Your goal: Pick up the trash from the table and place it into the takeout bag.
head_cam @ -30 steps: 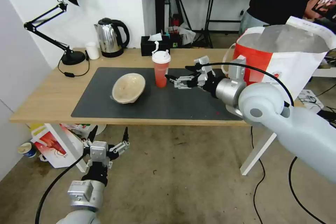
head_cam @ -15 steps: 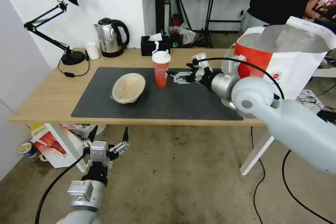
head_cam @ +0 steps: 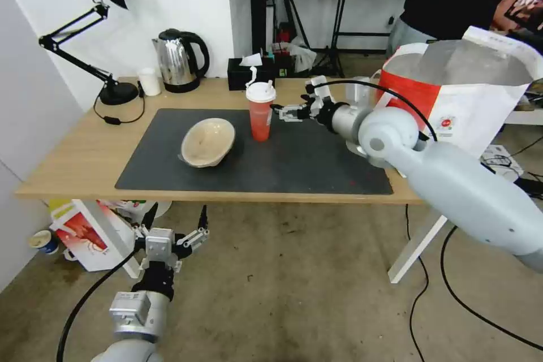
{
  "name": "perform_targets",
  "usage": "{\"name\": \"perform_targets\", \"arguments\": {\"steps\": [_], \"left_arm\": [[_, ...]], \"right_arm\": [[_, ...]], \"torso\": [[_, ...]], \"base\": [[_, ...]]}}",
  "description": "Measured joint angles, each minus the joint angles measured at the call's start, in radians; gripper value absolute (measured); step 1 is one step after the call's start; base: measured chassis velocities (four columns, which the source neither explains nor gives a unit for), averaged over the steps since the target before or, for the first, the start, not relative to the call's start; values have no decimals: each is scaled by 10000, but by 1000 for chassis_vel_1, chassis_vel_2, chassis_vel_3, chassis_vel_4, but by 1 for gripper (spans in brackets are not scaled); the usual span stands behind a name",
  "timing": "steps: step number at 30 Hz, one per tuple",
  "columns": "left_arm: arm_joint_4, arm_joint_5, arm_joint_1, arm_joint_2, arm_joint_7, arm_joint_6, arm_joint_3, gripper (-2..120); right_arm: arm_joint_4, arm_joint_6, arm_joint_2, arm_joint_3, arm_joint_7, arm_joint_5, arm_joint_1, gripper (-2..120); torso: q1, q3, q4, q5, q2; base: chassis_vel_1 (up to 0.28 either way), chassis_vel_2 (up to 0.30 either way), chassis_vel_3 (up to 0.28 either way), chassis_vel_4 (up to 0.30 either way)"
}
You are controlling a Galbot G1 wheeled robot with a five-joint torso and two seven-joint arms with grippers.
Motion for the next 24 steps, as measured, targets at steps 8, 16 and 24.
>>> {"name": "perform_targets", "arguments": {"steps": [8,16,24], "left_arm": [[1,0,0,0,0,0,0,100],[0,0,-1,0,0,0,0,100],[0,0,0,0,0,0,0,100]], "right_arm": [[-598,0,573,-326,-45,-179,288,100],[-1207,27,1075,-467,-222,-448,397,100],[-1905,61,1481,-537,-471,-697,424,100]], "torso": [[0,0,1,0,0],[-1,0,0,-1,0],[-2,0,-1,1,0]], "base": [[0,0,0,0],[0,0,0,0],[0,0,0,0]]}}
